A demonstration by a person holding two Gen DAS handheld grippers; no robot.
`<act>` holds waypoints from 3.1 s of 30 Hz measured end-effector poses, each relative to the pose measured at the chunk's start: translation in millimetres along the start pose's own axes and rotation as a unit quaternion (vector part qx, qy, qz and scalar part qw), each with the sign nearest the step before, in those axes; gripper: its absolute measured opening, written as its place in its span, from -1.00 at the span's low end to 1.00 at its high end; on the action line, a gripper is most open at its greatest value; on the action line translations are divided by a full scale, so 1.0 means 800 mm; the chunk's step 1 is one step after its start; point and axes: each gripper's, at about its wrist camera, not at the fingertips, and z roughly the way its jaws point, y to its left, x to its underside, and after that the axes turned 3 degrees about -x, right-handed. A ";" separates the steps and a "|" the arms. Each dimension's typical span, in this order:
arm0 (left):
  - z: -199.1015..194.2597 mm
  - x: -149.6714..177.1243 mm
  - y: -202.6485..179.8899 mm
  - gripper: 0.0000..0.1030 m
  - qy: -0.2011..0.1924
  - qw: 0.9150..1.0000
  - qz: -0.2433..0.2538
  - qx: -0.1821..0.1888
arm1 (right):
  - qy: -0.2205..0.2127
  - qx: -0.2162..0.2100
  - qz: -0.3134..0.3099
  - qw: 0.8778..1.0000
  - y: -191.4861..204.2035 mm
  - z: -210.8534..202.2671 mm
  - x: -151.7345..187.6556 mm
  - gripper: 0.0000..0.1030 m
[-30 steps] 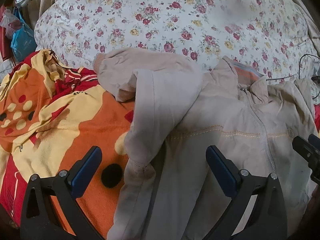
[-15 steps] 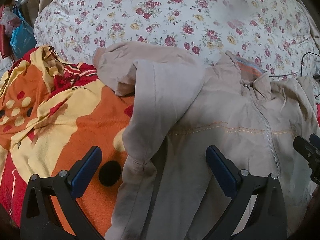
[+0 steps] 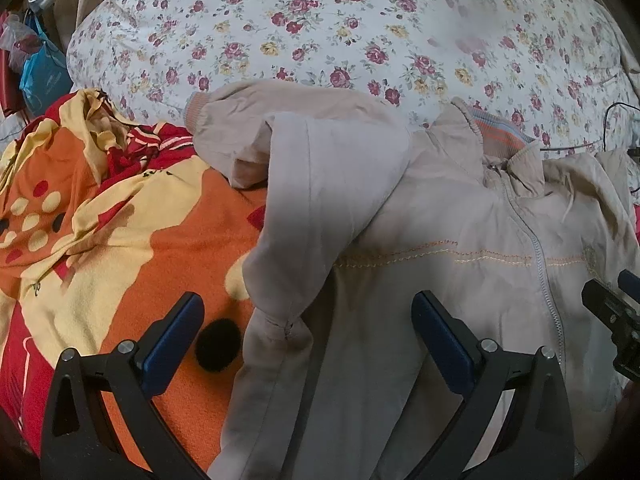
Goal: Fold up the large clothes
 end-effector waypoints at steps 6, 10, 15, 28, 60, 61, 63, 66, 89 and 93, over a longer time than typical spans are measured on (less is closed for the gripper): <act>0.000 0.000 0.000 1.00 0.000 1.000 0.000 0.000 | 0.011 0.000 0.007 1.000 0.001 0.004 0.001 0.98; 0.002 0.002 0.001 1.00 0.001 1.000 0.001 -0.002 | 0.011 0.000 0.013 1.000 0.002 0.005 0.003 0.98; 0.002 0.002 0.001 1.00 0.001 1.000 0.002 -0.002 | 0.011 0.002 0.018 1.000 0.000 0.004 0.003 0.98; 0.002 0.003 0.003 1.00 0.000 1.000 0.003 -0.002 | 0.014 0.003 0.015 1.000 -0.002 0.006 0.003 0.98; 0.004 0.006 0.005 1.00 0.001 1.000 0.003 -0.001 | 0.019 0.004 0.009 1.000 0.002 0.011 0.005 0.98; 0.004 0.006 0.005 1.00 0.001 1.000 0.003 -0.002 | 0.020 0.004 0.008 1.000 0.002 0.011 0.006 0.98; 0.003 0.006 0.005 1.00 0.001 1.000 0.003 -0.002 | 0.021 0.004 0.007 1.000 0.002 0.011 0.005 0.98; 0.004 0.006 0.005 1.00 0.002 1.000 0.004 -0.002 | 0.022 0.004 0.008 1.000 0.002 0.011 0.005 0.98; 0.017 0.009 0.007 1.00 0.024 1.000 -0.009 0.006 | 0.038 0.005 0.034 0.999 -0.012 0.023 0.004 0.98; 0.014 0.007 0.005 1.00 0.021 1.000 -0.002 0.003 | 0.045 0.005 0.036 0.998 -0.013 0.028 0.005 0.98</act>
